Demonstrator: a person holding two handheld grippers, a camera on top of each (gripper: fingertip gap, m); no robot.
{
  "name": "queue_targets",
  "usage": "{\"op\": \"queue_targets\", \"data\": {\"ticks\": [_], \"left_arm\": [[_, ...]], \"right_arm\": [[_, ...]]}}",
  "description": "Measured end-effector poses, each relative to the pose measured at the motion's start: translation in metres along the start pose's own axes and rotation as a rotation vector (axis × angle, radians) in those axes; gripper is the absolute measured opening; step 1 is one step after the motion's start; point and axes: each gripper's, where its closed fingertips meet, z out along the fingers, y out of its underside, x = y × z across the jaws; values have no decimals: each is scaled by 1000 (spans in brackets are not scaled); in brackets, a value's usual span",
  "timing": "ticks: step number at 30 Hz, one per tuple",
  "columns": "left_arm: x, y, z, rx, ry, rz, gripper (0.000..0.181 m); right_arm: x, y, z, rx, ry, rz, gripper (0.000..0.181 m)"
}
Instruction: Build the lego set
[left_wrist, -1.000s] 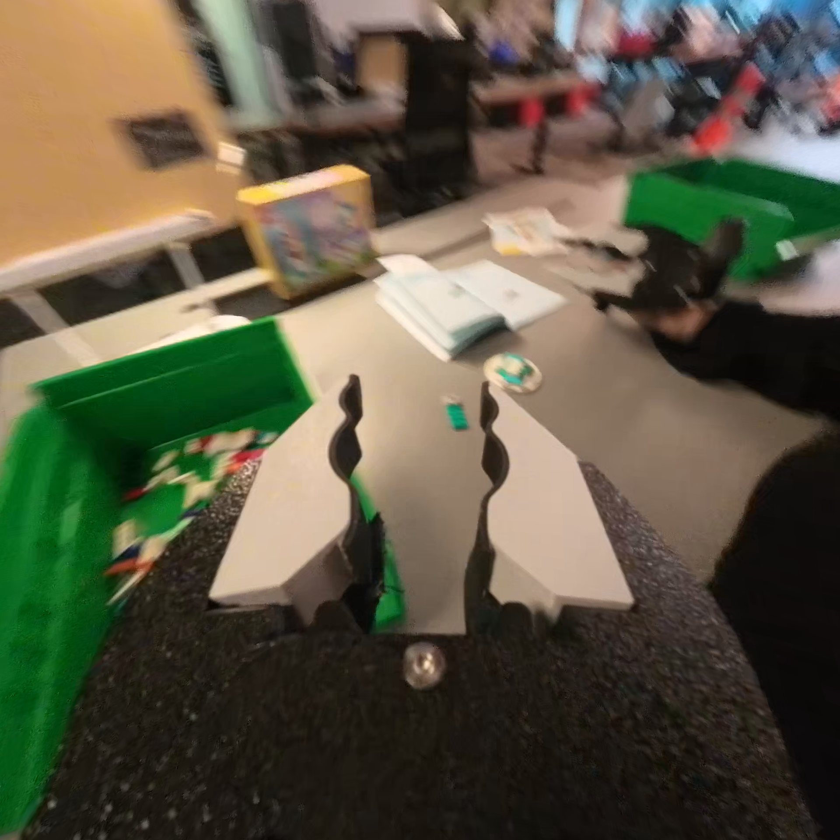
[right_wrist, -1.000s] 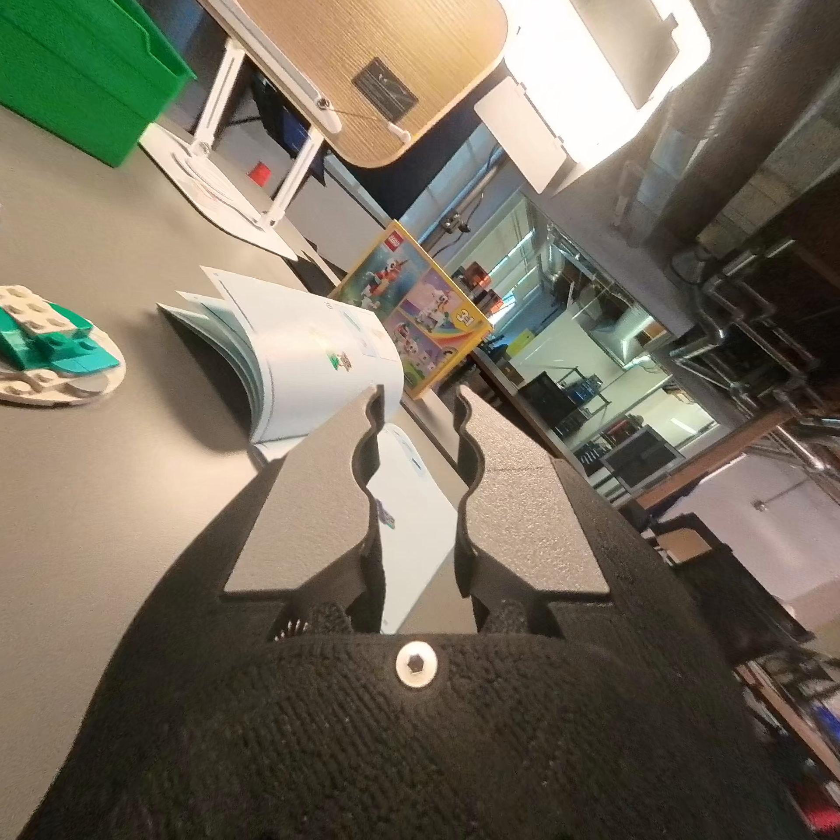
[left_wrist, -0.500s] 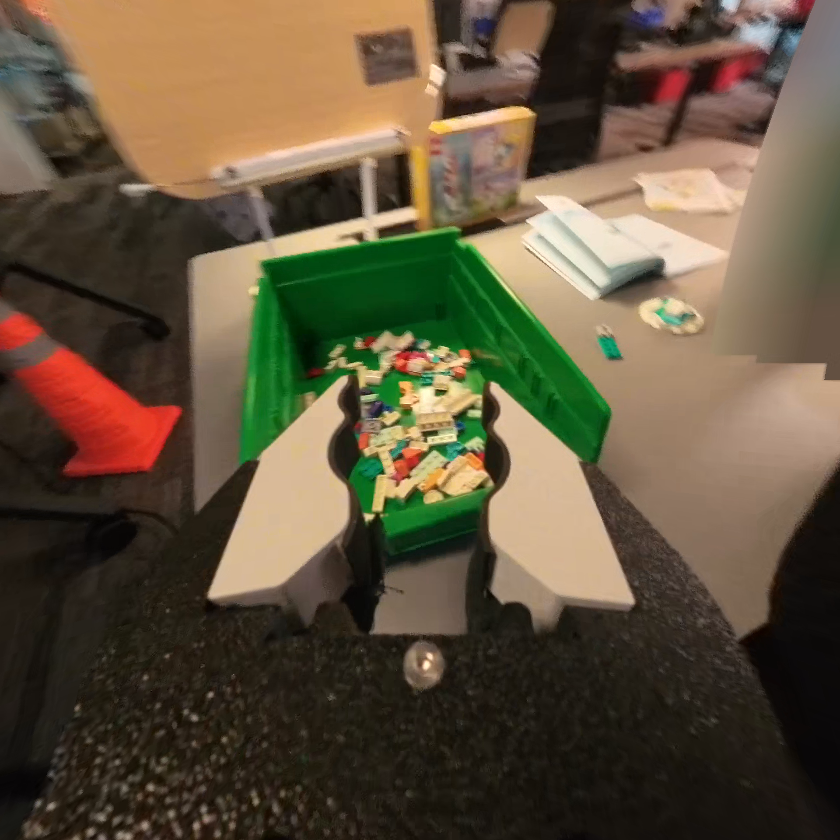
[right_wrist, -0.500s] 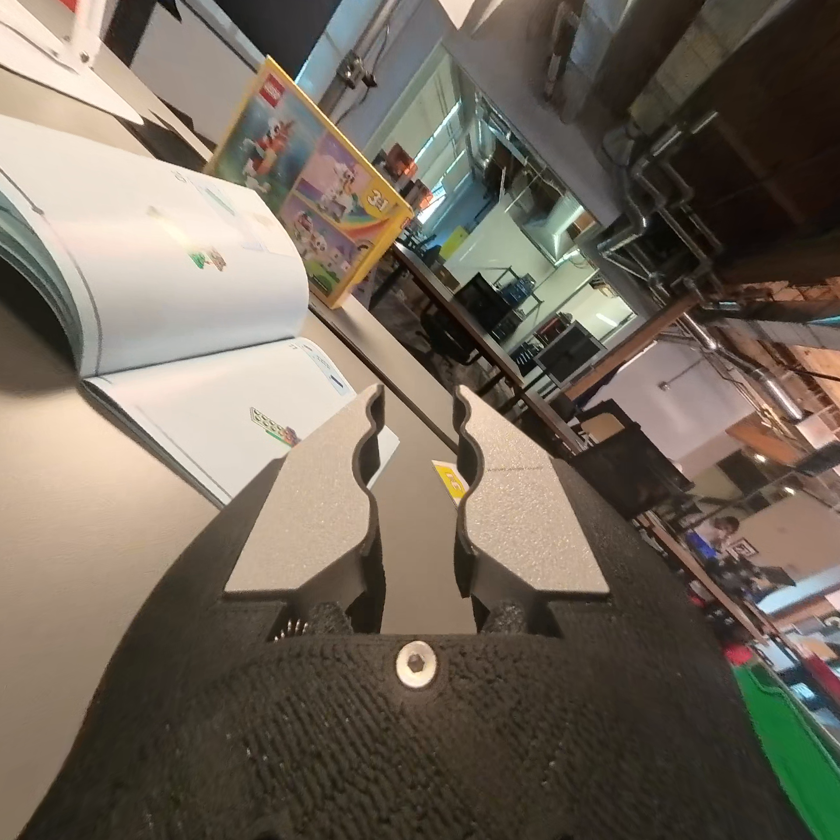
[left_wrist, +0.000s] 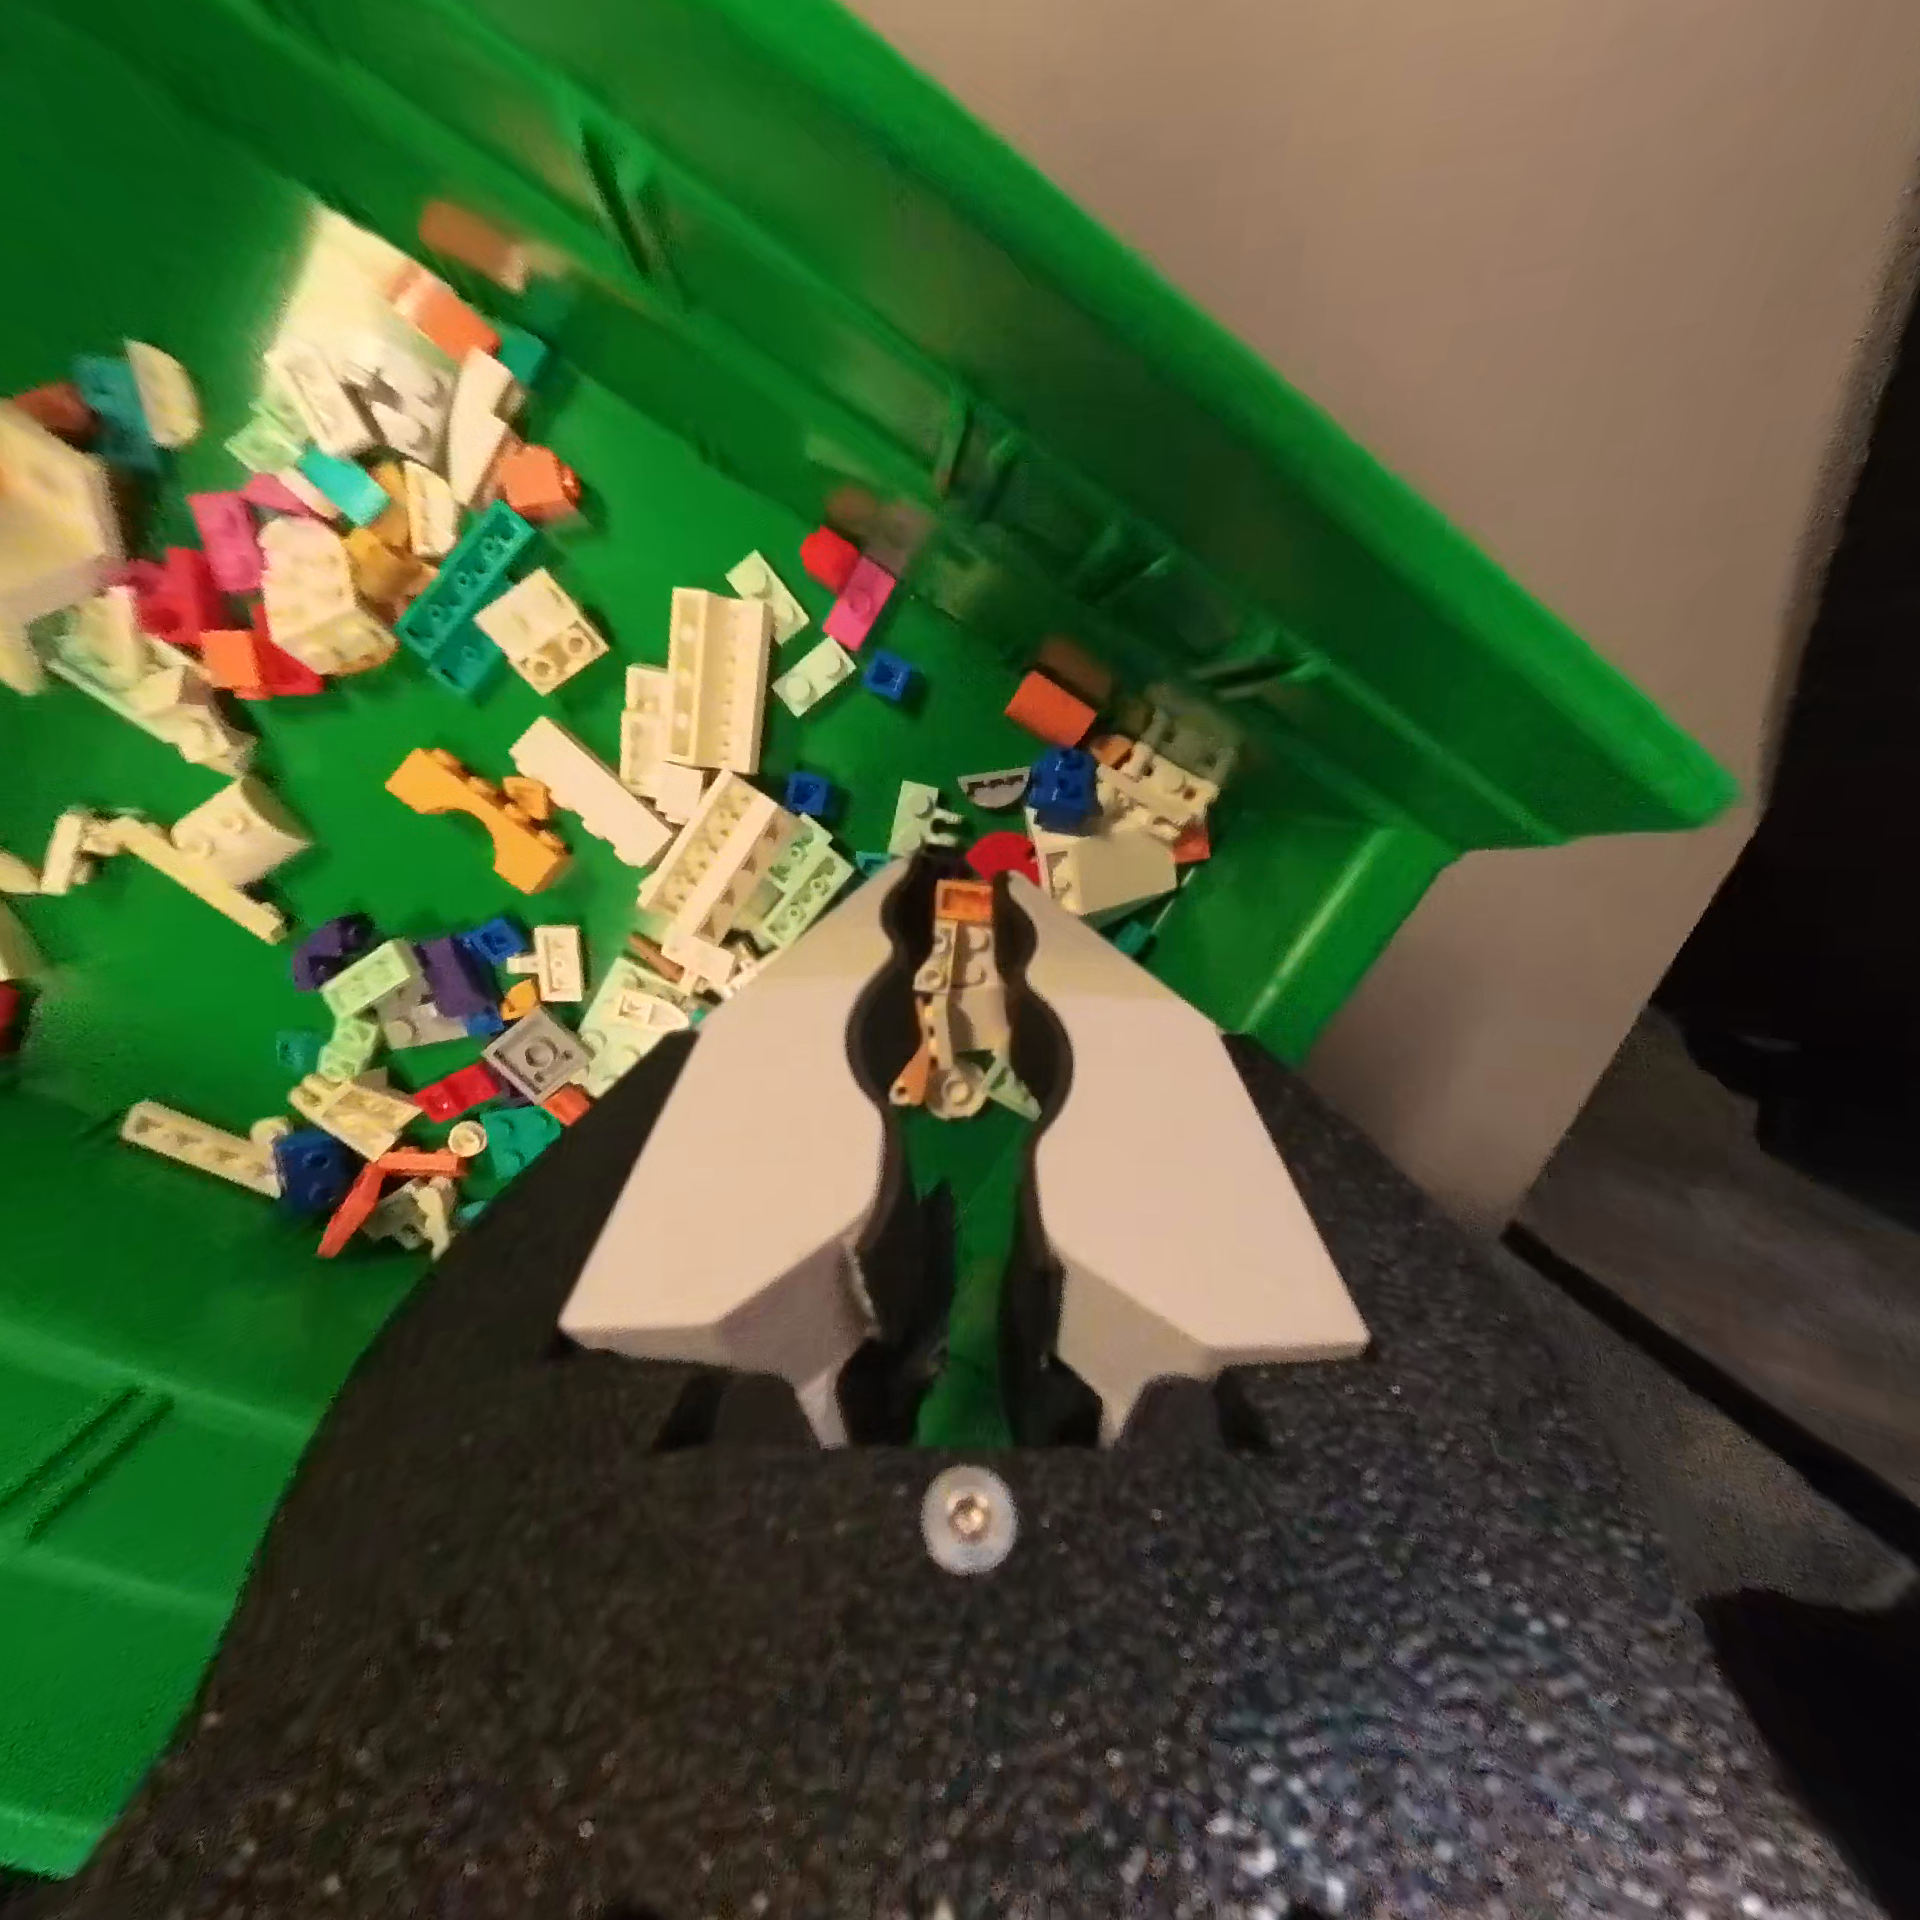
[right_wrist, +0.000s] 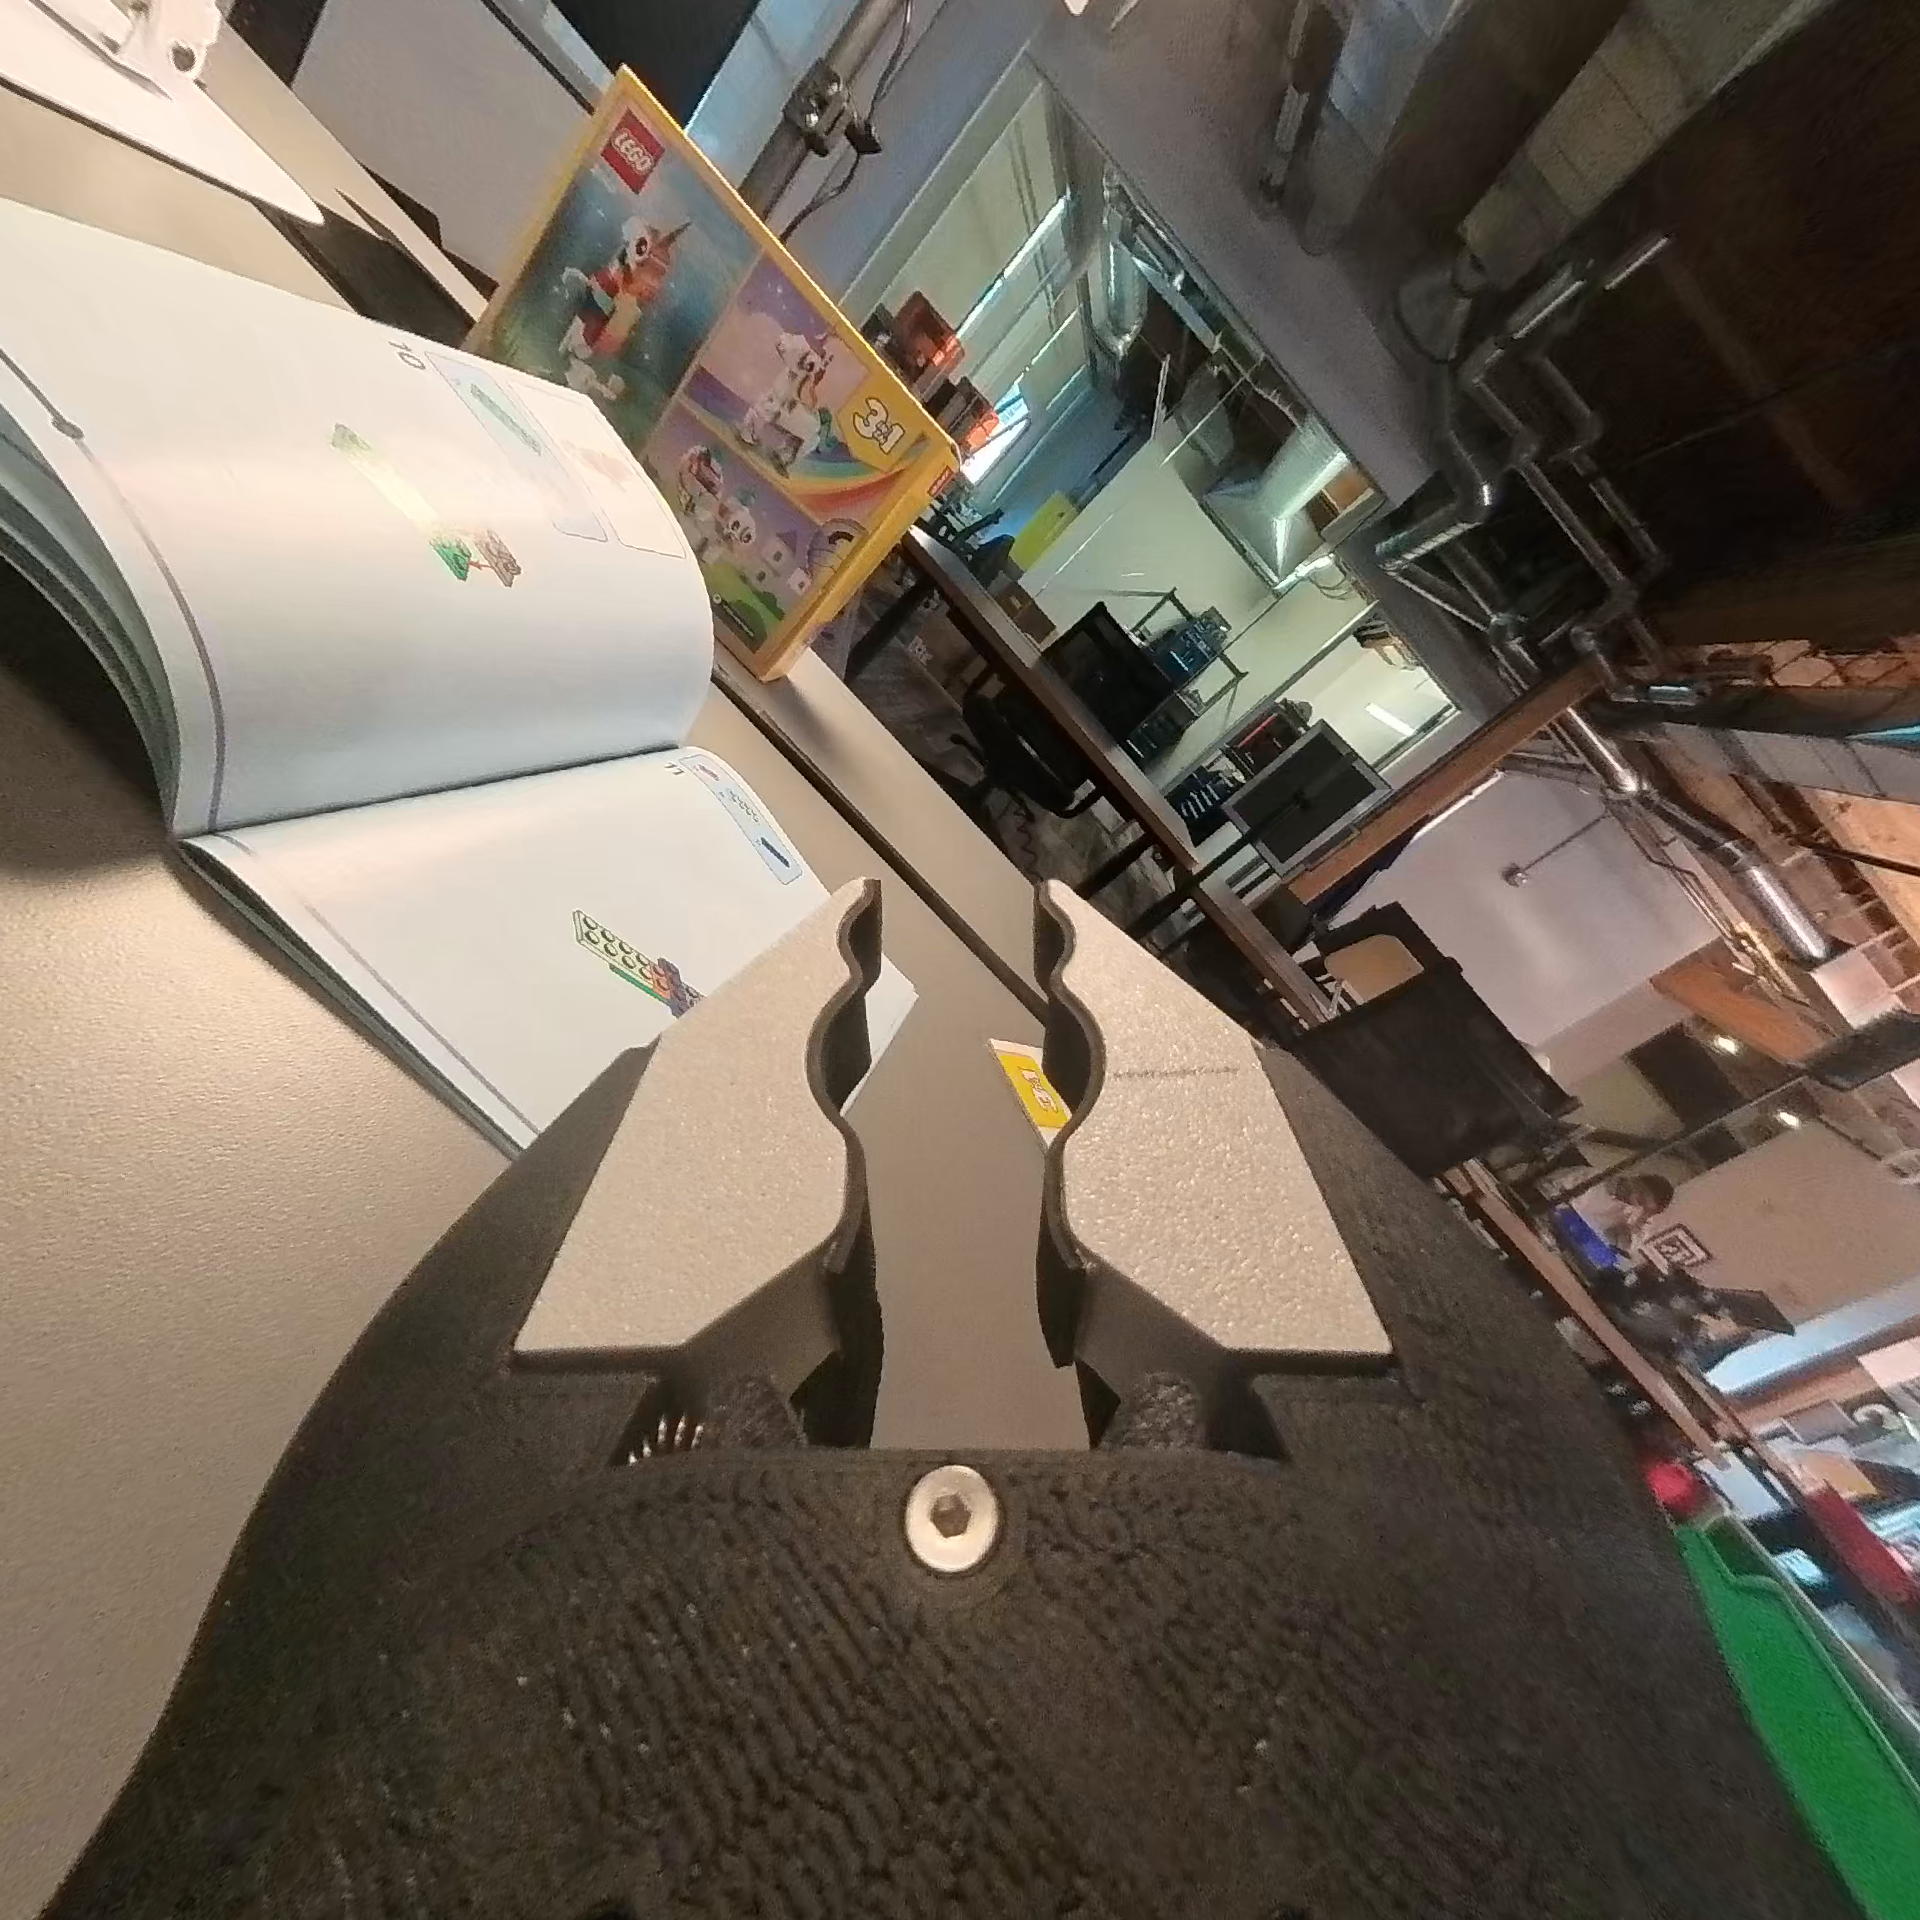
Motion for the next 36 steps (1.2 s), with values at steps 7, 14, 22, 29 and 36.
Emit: {"op": "queue_targets", "data": {"ticks": [7, 14, 22, 29, 36], "left_arm": [[-2, 7, 12, -119, 35, -14, 11], [-4, 10, 20, -146, 69, -58, 15], [-3, 11, 19, -130, 46, -11, 3], [-10, -8, -13, 151, -162, 29, 1], [2, -53, -74, 595, -389, 86, 1]], "right_arm": [[-3, -2, 0, 13, -18, 6, 27], [-4, -4, 0, 26, -28, 13, 27], [-4, -6, -1, 39, -34, 29, 27], [-5, -6, -1, 43, -38, 32, 27], [-4, -11, -2, 73, -47, 68, 27]]}}
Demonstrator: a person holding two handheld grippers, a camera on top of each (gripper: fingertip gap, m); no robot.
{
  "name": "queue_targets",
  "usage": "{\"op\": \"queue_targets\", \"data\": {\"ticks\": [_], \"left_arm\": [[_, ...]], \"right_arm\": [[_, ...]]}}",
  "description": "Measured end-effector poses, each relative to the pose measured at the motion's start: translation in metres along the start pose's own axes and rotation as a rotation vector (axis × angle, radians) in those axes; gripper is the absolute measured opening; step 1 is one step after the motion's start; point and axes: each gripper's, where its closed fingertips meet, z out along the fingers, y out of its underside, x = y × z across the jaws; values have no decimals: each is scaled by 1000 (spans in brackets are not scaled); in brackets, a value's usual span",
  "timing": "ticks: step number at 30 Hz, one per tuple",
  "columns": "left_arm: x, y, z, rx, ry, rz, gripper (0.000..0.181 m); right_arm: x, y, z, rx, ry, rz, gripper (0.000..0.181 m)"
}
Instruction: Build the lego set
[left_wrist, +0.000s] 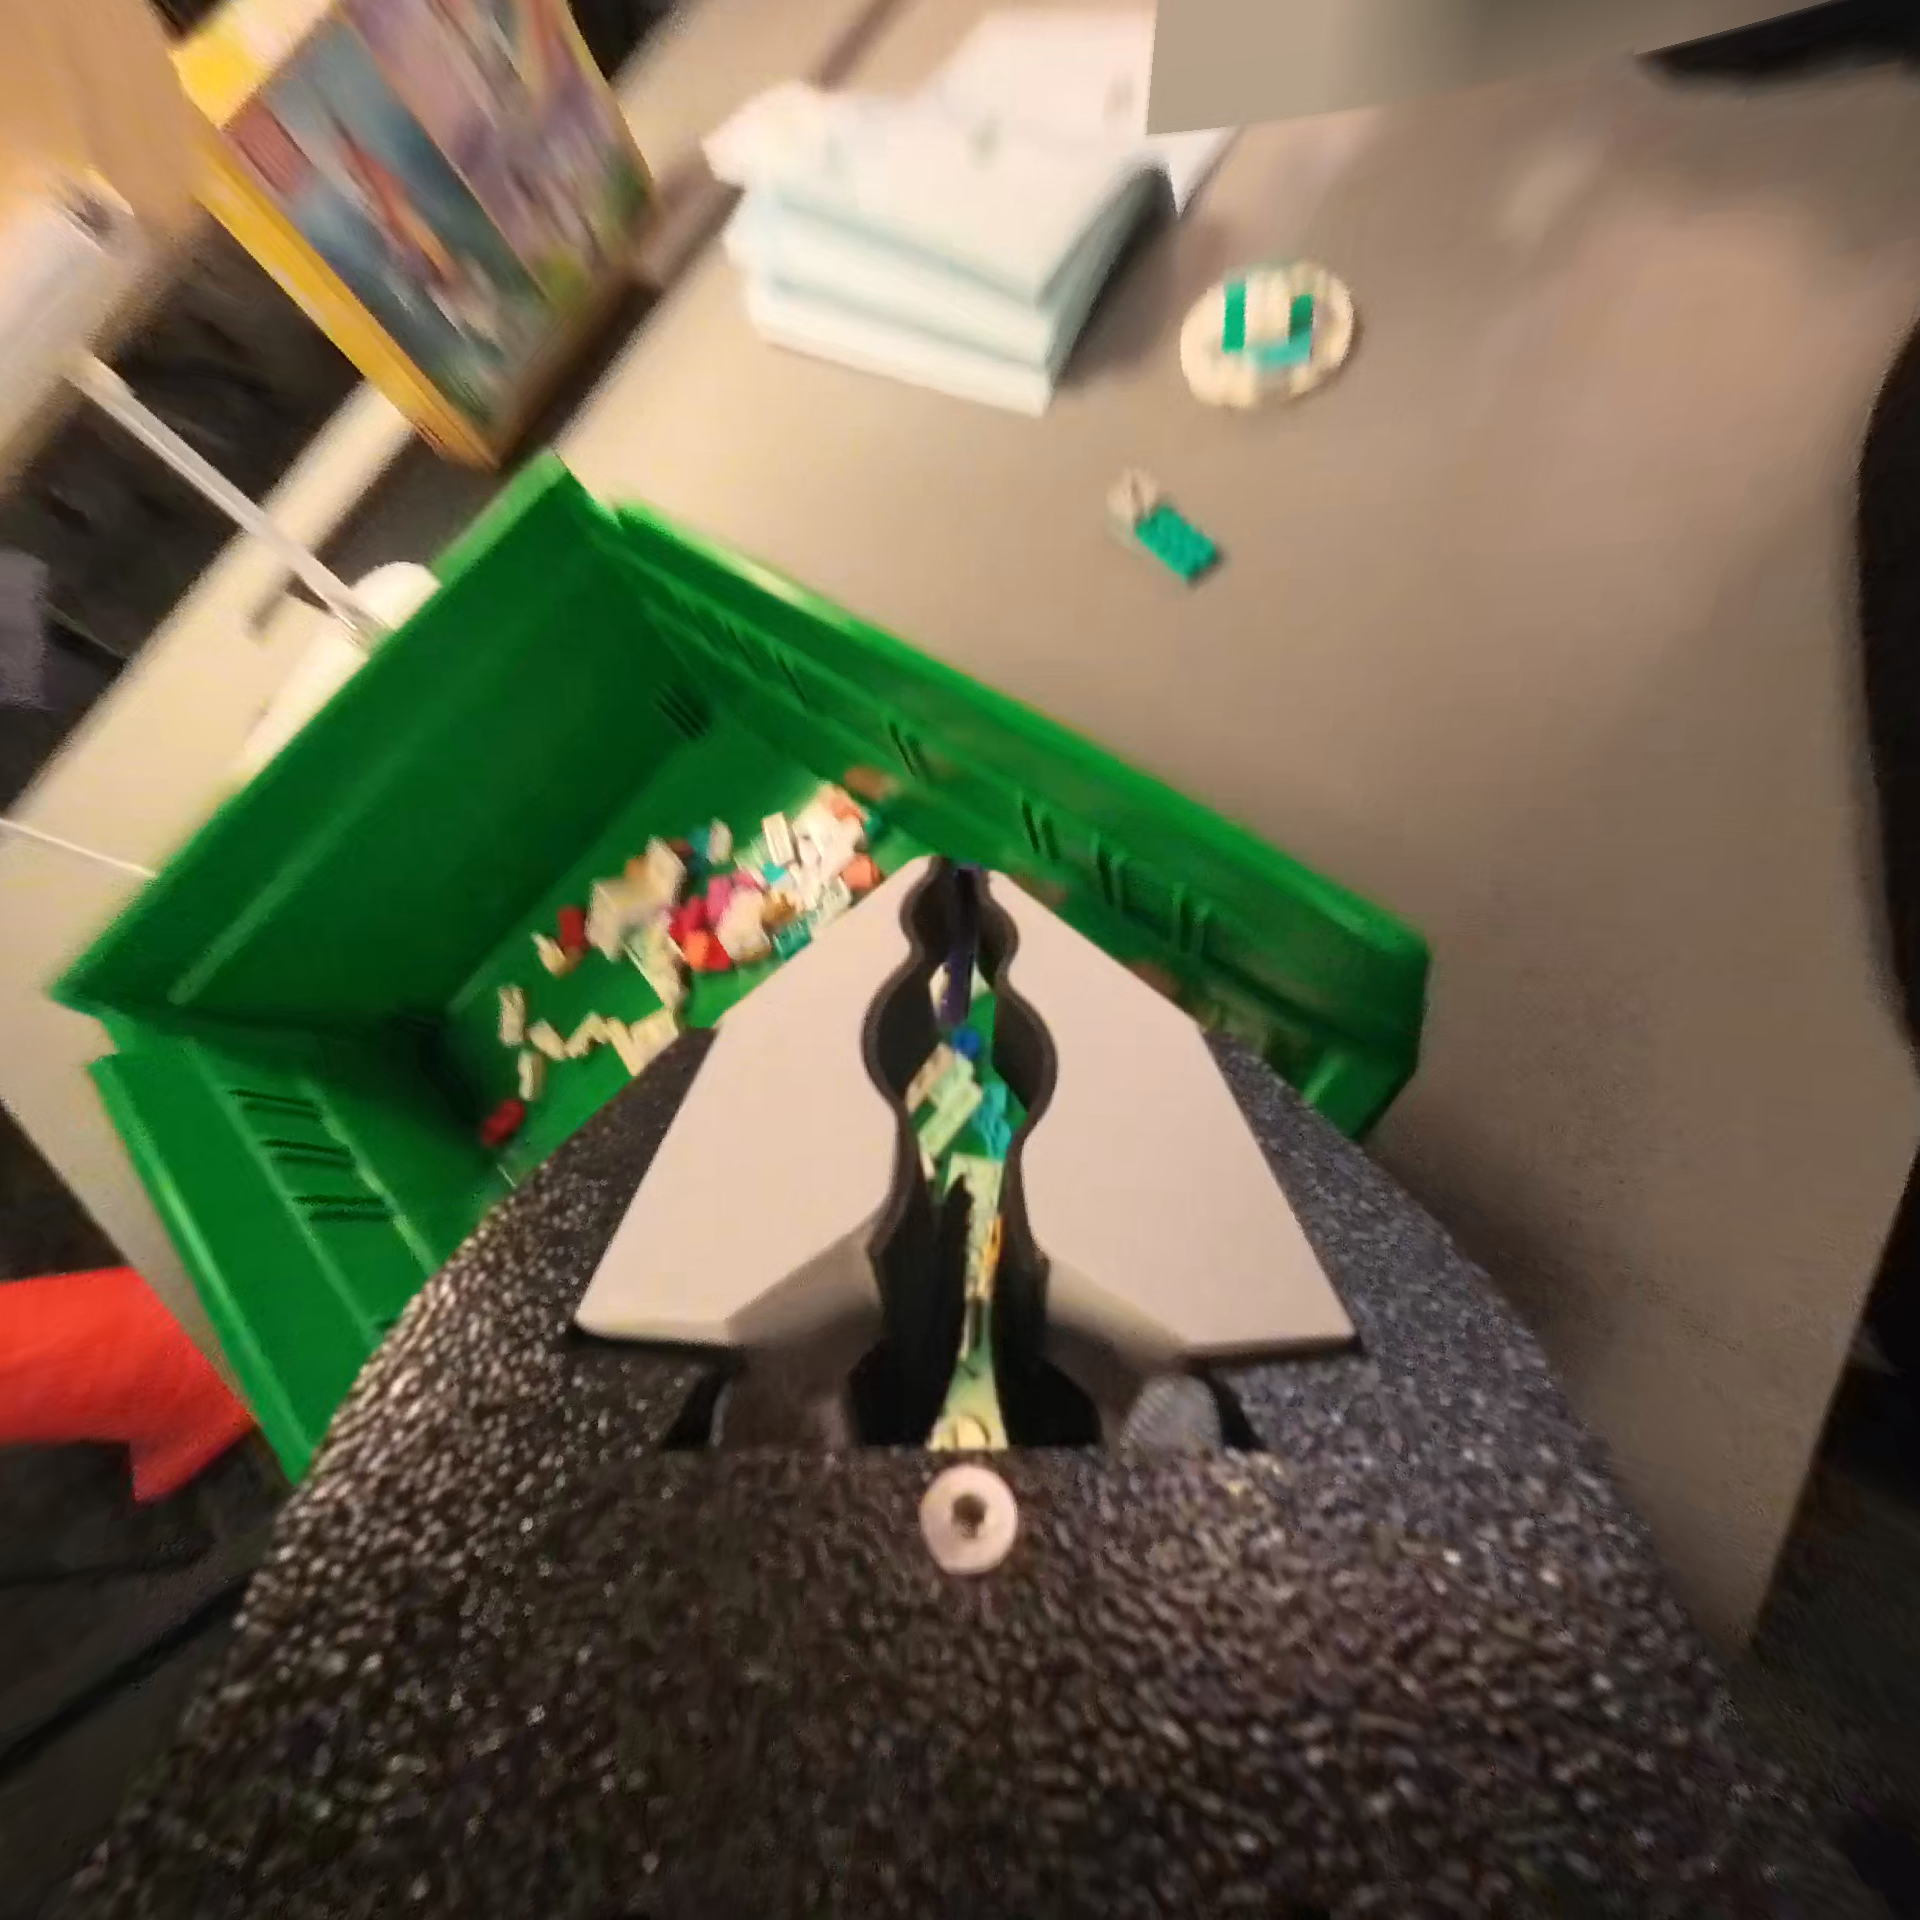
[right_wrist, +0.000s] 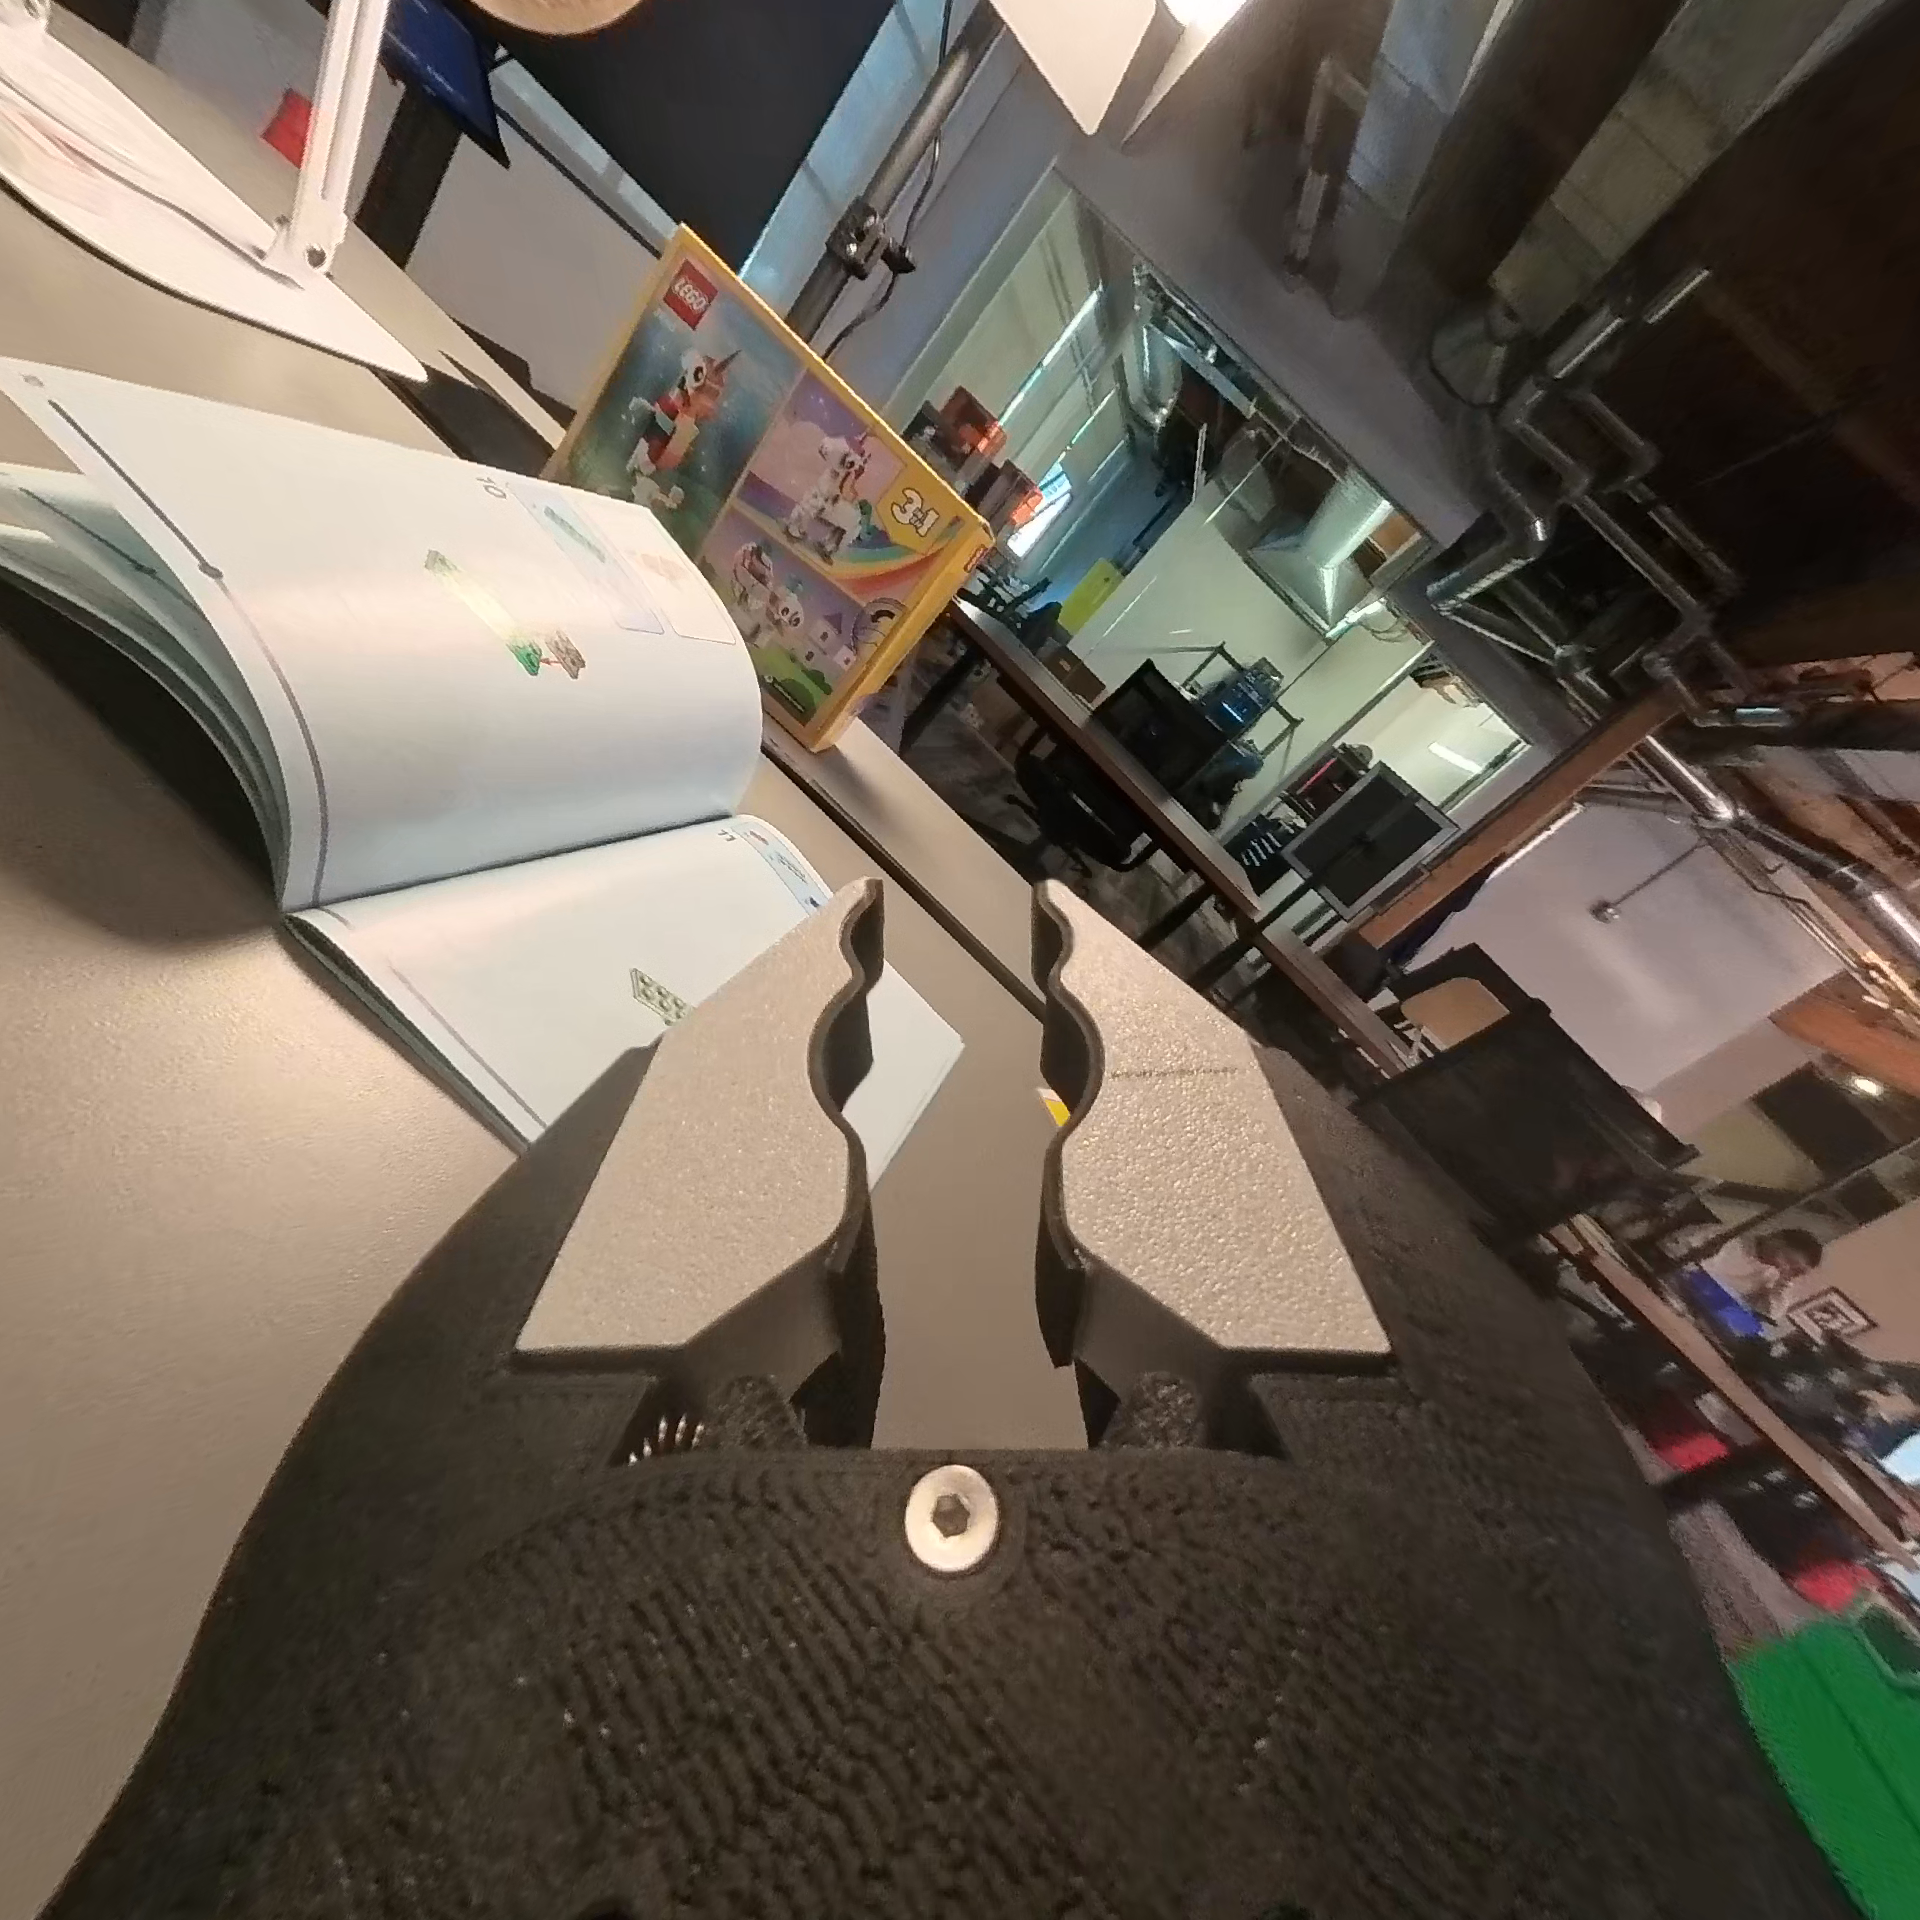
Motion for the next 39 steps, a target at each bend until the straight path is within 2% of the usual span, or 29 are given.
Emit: {"op": "queue_targets", "data": {"ticks": [2, 3, 6, 9, 13, 14, 16, 19, 22, 29, 33, 36, 39], "left_arm": [[4, -29, -11, 125, -58, -10, 0], [15, -45, -15, 161, -39, -48, 0], [49, -88, -13, 207, -74, -41, 0], [75, -116, 8, 227, -137, 23, 0], [105, -138, 60, 307, -155, 103, 0], [107, -134, 77, 290, -194, 142, 0], [105, -110, 109, 168, -317, 255, 0], [122, -81, 141, 59, -347, 356, 0], [136, -61, 155, -45, -381, 471, 0], [158, -48, 168, -119, -347, 674, 1], [165, -42, 173, -124, -260, 647, 1], [172, -41, 171, -127, -151, 533, 1], [175, -43, 165, -104, -74, 395, 16]], "right_arm": [[0, -1, -1, 15, -7, 23, 27], [1, -2, -2, 21, -14, 39, 27], [0, -4, -3, 49, -46, 99, 27], [1, -10, -6, 97, -66, 152, 26], [-4, -20, -11, 160, -107, 168, 26], [-5, -23, -12, 175, -118, 169, 26], [-9, -27, -15, 197, -139, 162, 25], [-13, -31, -16, 216, -156, 153, 25], [-15, -36, -18, 244, -164, 153, 24], [-30, -54, -26, 323, -258, 195, 25], [-37, -61, -30, 358, -306, 206, 25], [-39, -64, -32, 377, -329, 230, 25], [-38, -66, -32, 388, -337, 254, 25]]}}
